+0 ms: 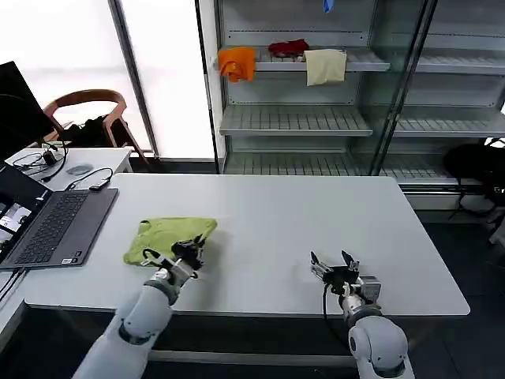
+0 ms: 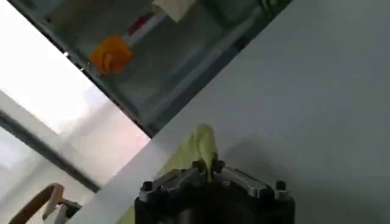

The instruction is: Fold and organize the clothes.

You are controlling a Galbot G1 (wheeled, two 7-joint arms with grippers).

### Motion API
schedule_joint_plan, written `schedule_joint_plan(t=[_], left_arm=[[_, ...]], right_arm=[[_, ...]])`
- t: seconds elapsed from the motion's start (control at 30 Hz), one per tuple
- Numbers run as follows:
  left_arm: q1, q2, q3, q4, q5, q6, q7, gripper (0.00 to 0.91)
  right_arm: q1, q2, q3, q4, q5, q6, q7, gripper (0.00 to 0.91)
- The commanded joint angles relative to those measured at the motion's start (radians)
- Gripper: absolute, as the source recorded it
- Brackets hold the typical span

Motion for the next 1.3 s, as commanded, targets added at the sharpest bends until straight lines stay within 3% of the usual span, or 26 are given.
schedule_joint_plan(t=[0.03, 0.2, 0.27, 0.37, 0.47, 0.6, 0.67, 0.8, 0.87, 0.93, 1.13, 1.17, 1.23, 1.27, 1.3], left_arm=[[-0.088, -0.087, 0.103, -0.045, -0.399, 0.077, -0.164, 0.907], [-0.112, 0.001, -0.061, -0.167, -0.739, 0.077, -0.194, 0.907], [-0.102, 0.031, -0.160, -0.209, -0.800, 0.077, -0.206, 0.907], [-0.060, 0.062, -0.279, -0.231, -0.805, 0.077, -0.195, 0.907], [-0.013, 0.058, -0.356, -0.217, -0.796, 0.076, -0.198, 0.907], [0.071, 0.024, -0.414, -0.210, -0.751, 0.076, -0.197, 0.907], [0.109, 0.009, -0.430, -0.214, -0.740, 0.075, -0.195, 0.907], [0.146, 0.001, -0.458, -0.211, -0.738, 0.075, -0.193, 0.907], [0.152, 0.001, -0.466, -0.207, -0.740, 0.075, -0.193, 0.907], [0.157, -0.003, -0.469, -0.210, -0.743, 0.075, -0.193, 0.907], [0.155, -0.006, -0.462, -0.215, -0.743, 0.076, -0.198, 0.907], [0.154, -0.005, -0.462, -0.215, -0.743, 0.076, -0.199, 0.907], [0.150, -0.002, -0.460, -0.216, -0.743, 0.076, -0.202, 0.907], [0.150, -0.002, -0.460, -0.219, -0.744, 0.076, -0.202, 0.907], [0.150, -0.003, -0.459, -0.222, -0.745, 0.076, -0.203, 0.907]], right_arm=[[0.038, 0.022, -0.058, 0.059, 0.106, -0.059, 0.011, 0.907], [0.137, 0.068, -0.158, -0.009, 0.205, -0.060, 0.042, 0.907], [0.207, 0.082, -0.234, -0.062, 0.287, -0.061, 0.105, 0.907], [0.302, 0.114, -0.316, -0.142, 0.430, -0.061, 0.200, 0.907], [0.362, 0.182, -0.359, -0.217, 0.515, -0.061, 0.254, 0.907], [0.411, 0.185, -0.421, -0.324, 0.550, -0.060, 0.314, 0.907], [0.421, 0.185, -0.456, -0.351, 0.603, -0.061, 0.363, 0.907], [0.405, 0.185, -0.472, -0.367, 0.618, -0.062, 0.430, 0.907], [0.404, 0.185, -0.477, -0.374, 0.628, -0.063, 0.426, 0.907], [0.403, 0.185, -0.487, -0.387, 0.620, -0.063, 0.376, 0.907], [0.400, 0.185, -0.499, -0.396, 0.621, -0.064, 0.388, 0.907], [0.398, 0.185, -0.497, -0.395, 0.621, -0.064, 0.383, 0.826], [0.393, 0.185, -0.493, -0.394, 0.618, -0.065, 0.359, 0.554], [0.389, 0.185, -0.492, -0.394, 0.612, -0.065, 0.349, 0.393], [0.387, 0.185, -0.492, -0.395, 0.608, -0.065, 0.343, 0.131]])
